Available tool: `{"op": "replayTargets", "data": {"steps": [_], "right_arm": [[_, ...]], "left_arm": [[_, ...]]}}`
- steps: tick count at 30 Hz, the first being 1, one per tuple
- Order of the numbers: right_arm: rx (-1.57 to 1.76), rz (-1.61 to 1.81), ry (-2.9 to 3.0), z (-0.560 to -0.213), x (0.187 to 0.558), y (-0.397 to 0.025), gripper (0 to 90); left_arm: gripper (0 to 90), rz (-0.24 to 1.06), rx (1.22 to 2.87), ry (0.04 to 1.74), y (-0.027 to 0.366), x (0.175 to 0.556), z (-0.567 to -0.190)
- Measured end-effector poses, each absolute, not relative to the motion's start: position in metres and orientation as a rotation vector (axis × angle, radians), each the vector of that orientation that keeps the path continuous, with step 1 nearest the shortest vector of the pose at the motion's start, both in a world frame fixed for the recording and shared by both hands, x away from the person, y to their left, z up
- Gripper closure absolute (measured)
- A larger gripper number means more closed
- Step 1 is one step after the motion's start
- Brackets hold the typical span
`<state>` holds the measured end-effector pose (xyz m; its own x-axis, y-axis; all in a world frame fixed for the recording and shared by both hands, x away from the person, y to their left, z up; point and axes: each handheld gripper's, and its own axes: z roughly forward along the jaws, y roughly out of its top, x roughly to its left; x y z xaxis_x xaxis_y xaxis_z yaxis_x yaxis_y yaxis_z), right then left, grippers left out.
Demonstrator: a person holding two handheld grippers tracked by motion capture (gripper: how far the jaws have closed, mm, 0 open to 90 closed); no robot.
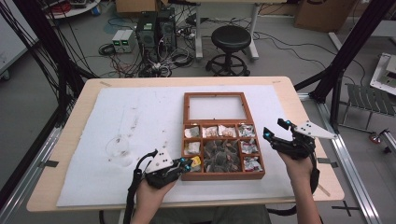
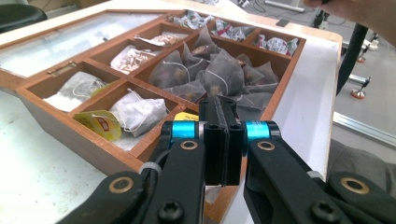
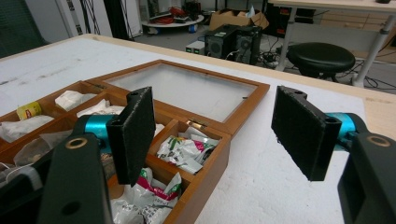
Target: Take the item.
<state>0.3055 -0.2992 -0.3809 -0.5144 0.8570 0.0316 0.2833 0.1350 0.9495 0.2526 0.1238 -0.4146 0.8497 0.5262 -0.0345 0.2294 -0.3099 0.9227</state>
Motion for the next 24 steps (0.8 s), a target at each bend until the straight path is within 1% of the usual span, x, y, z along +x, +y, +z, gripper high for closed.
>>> {"op": "replayTargets", "data": {"steps": [24], "right_arm": [[1.08,1.382,1.895,-0.382,0.3075,-0.2937,31.2]], "left_arm": [[89.4,0.343,1.879,0.551,0.1262,0.2471,-0.4083]]}}
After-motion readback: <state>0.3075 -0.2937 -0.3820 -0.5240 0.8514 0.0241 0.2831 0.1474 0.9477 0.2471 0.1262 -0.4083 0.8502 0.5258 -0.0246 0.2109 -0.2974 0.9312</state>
